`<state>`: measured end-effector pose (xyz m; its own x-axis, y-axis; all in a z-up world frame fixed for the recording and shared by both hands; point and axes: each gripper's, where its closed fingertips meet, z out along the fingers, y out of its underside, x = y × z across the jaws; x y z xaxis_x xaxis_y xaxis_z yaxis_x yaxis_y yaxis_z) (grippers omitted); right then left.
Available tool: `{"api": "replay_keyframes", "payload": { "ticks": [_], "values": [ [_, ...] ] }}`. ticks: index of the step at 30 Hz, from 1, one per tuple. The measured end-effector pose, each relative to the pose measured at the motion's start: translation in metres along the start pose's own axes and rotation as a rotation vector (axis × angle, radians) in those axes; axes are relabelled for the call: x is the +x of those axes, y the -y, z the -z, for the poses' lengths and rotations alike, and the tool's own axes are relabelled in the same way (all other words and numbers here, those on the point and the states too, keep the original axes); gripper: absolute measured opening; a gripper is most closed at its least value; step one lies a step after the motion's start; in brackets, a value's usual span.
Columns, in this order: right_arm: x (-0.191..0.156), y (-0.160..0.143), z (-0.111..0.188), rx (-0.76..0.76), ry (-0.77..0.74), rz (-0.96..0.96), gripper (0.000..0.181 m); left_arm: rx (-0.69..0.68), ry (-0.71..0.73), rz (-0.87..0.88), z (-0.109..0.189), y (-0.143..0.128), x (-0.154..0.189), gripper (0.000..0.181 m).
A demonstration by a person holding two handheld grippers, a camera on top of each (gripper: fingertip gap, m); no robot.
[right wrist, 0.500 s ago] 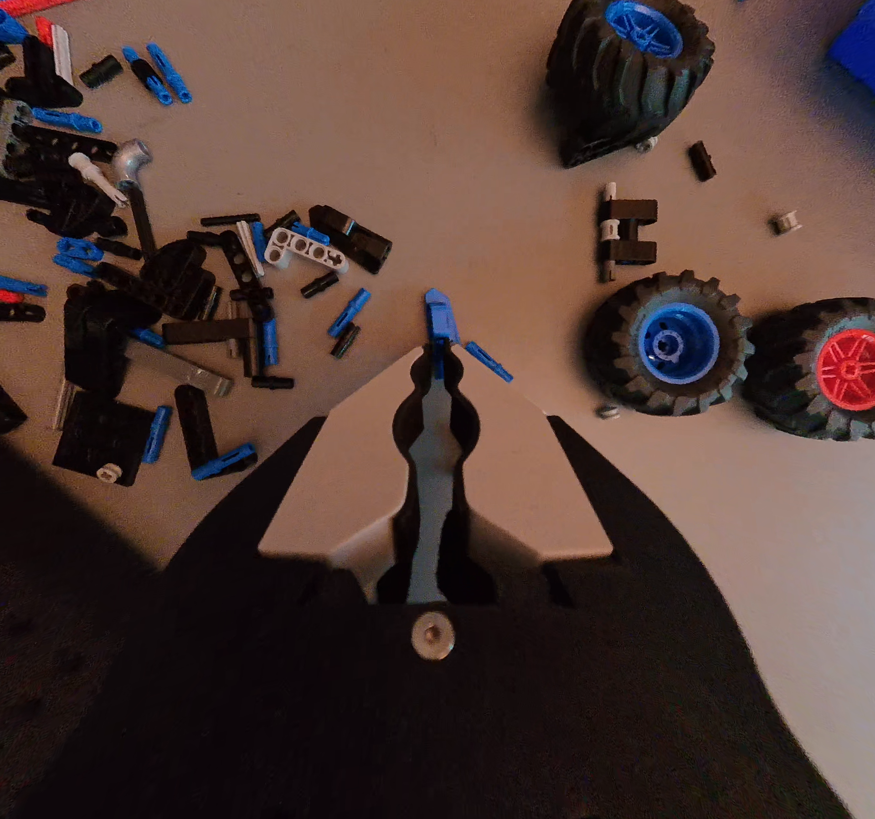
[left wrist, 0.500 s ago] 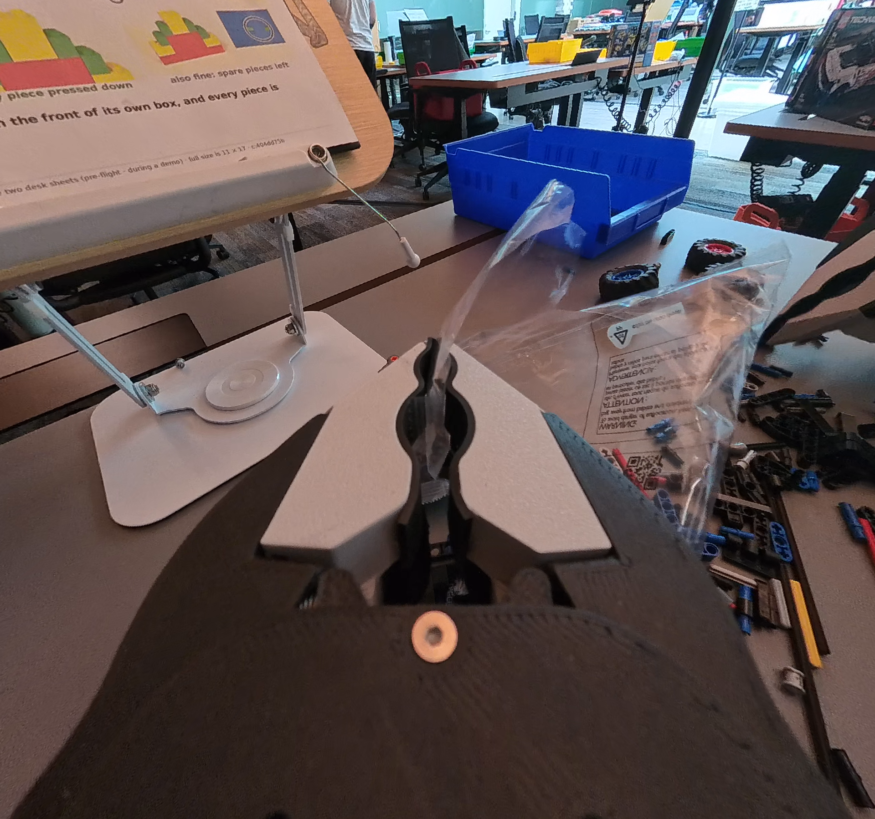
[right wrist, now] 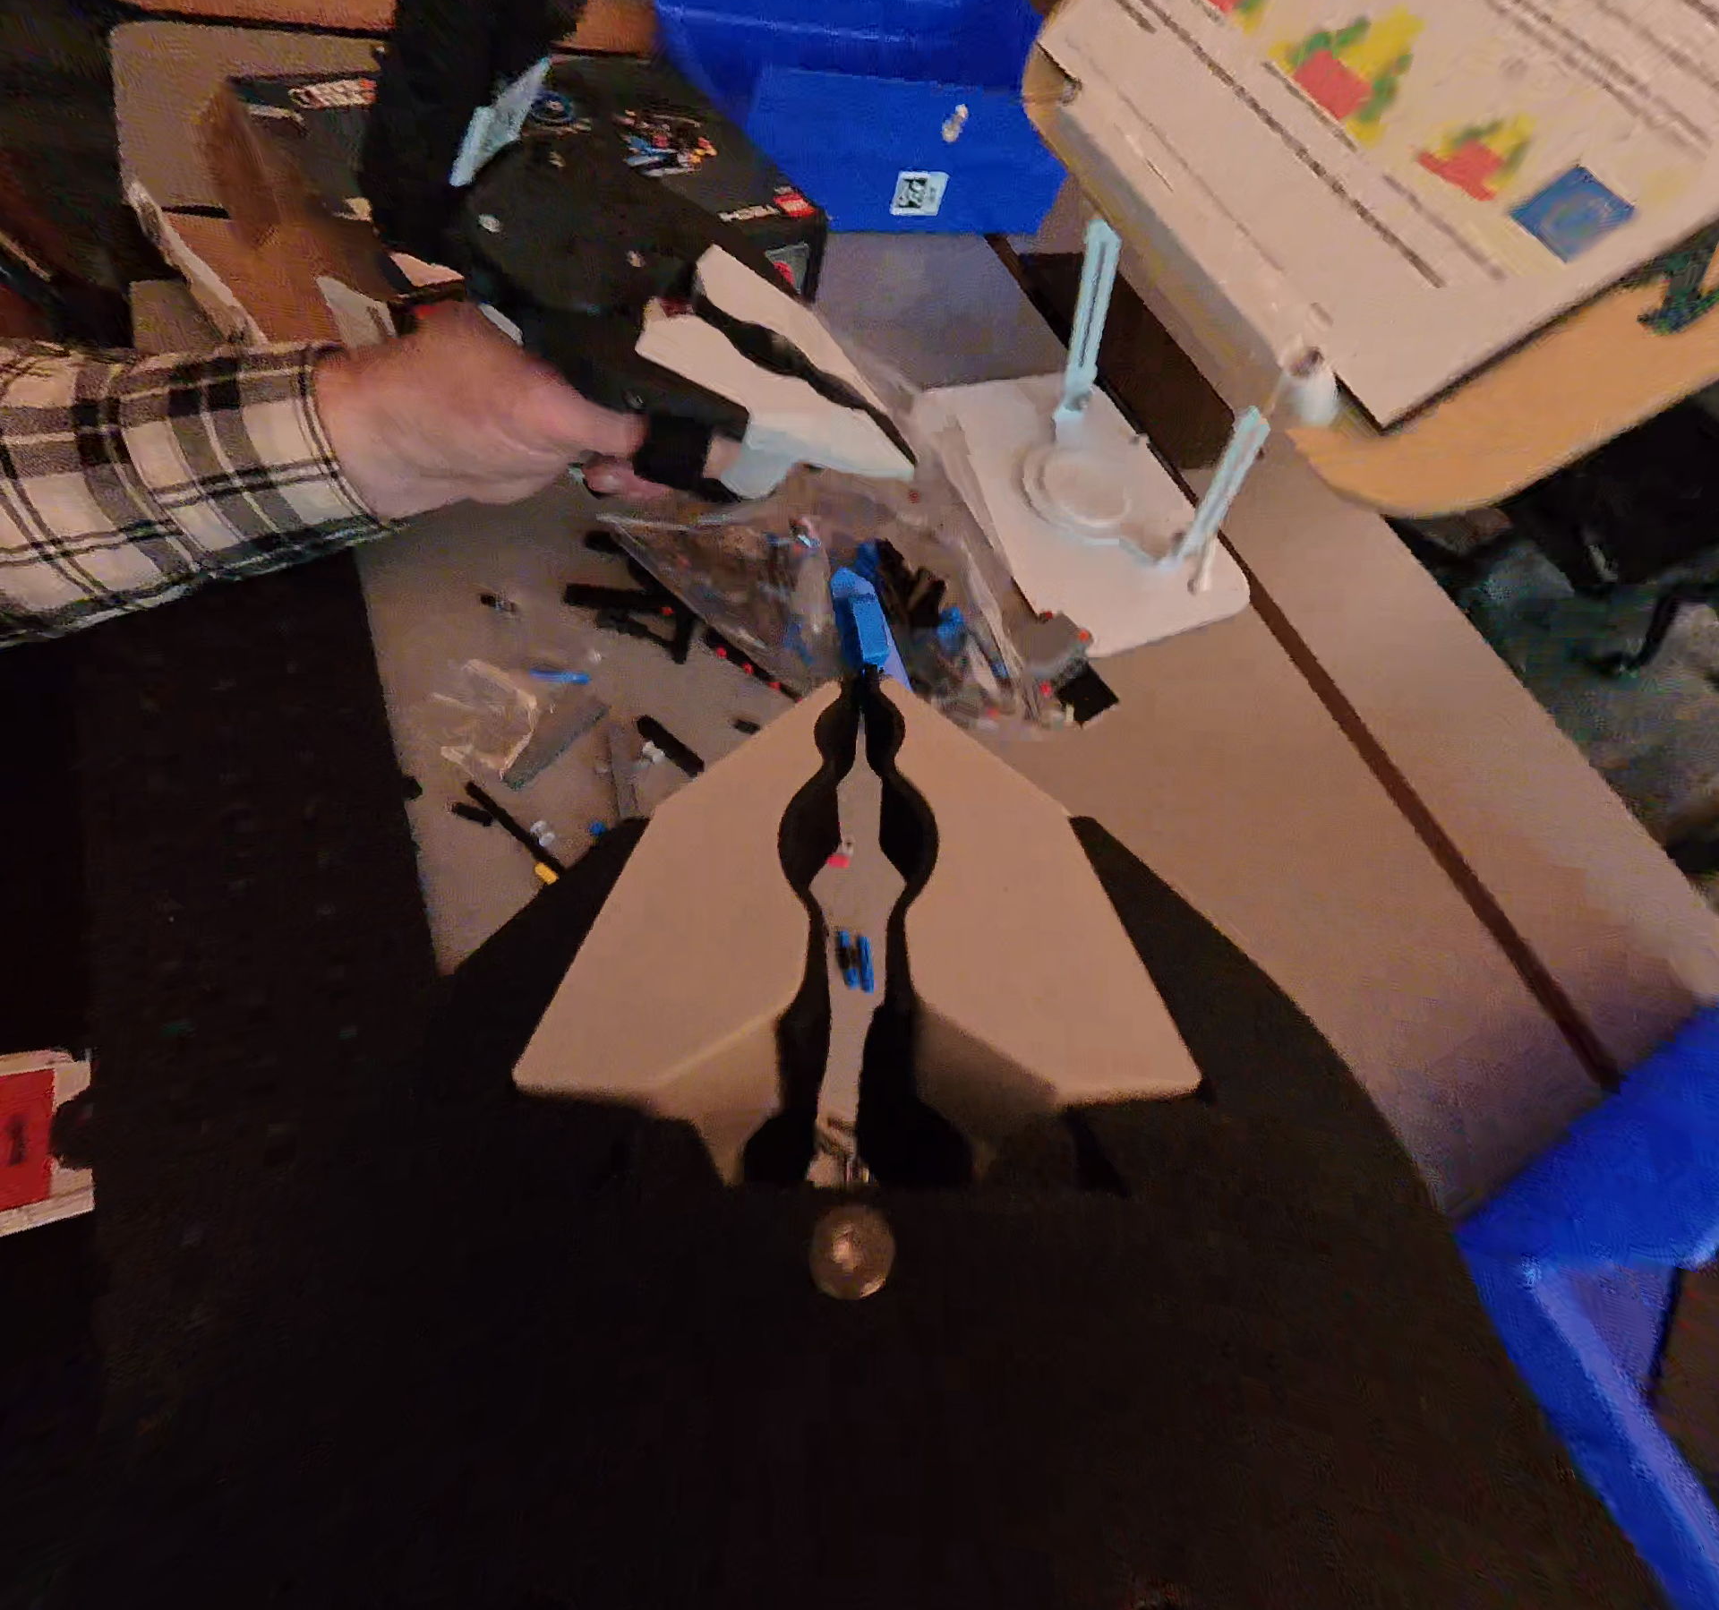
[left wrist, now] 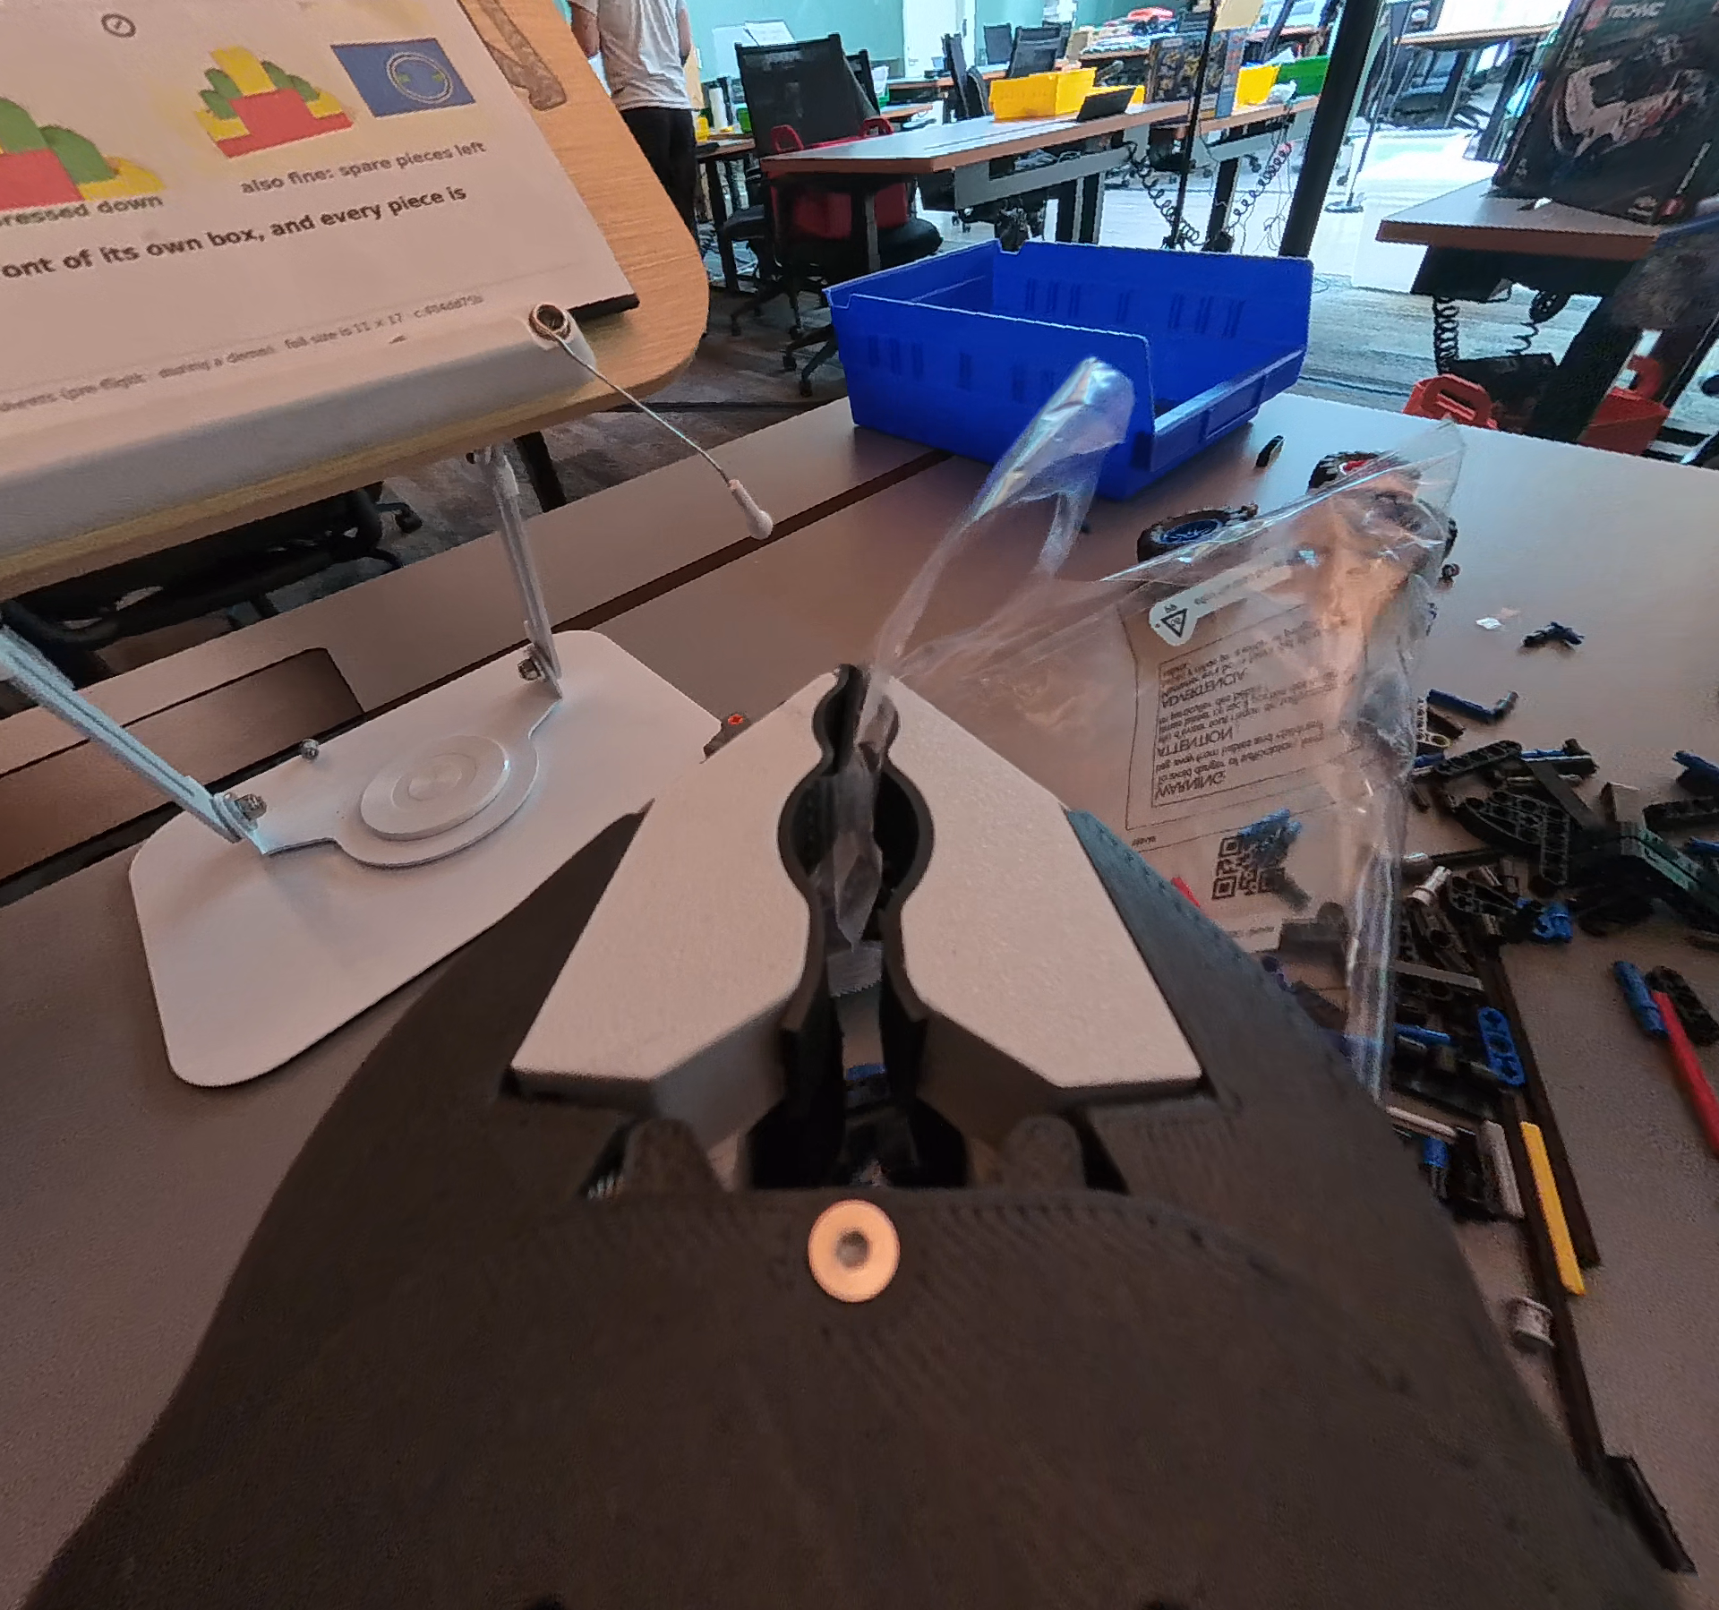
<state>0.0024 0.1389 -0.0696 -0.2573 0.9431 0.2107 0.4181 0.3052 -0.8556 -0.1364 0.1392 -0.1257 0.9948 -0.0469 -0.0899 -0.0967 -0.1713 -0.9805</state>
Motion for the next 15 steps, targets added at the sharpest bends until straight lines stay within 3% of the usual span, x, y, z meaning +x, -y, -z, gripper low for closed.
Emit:
{"api": "replay_keyframes", "payload": {
  "ticks": [3, 5, 7, 11, 13, 15],
  "values": [
    [-0.017, 0.024, -0.045, -0.04, 0.049, 0.073, 0.001, 0.002, -0.007, -0.001, 0.0, 0.0, 0.001, 0.0],
    [-0.014, 0.018, -0.074, -0.128, 0.014, 0.099, 0.024, 0.005, -0.009, 0.001, 0.0, 0.001, 0.001, 0.0],
    [-0.01, 0.012, -0.081, -0.157, -0.038, 0.121, 0.028, 0.008, -0.011, 0.001, 0.001, 0.002, 0.001, 0.0],
    [0.013, -0.004, -0.035, -0.103, -0.175, 0.072, 0.023, 0.011, -0.02, -0.002, 0.001, 0.003, 0.003, 0.0],
    [0.034, -0.04, -0.001, -0.142, -0.236, -0.034, 0.023, 0.011, -0.025, -0.011, 0.001, 0.004, 0.005, 0.0],
    [0.049, -0.097, 0.03, -0.24, -0.262, -0.176, 0.027, 0.01, -0.029, -0.019, 0.001, 0.005, 0.008, 0.0]
  ]
}}
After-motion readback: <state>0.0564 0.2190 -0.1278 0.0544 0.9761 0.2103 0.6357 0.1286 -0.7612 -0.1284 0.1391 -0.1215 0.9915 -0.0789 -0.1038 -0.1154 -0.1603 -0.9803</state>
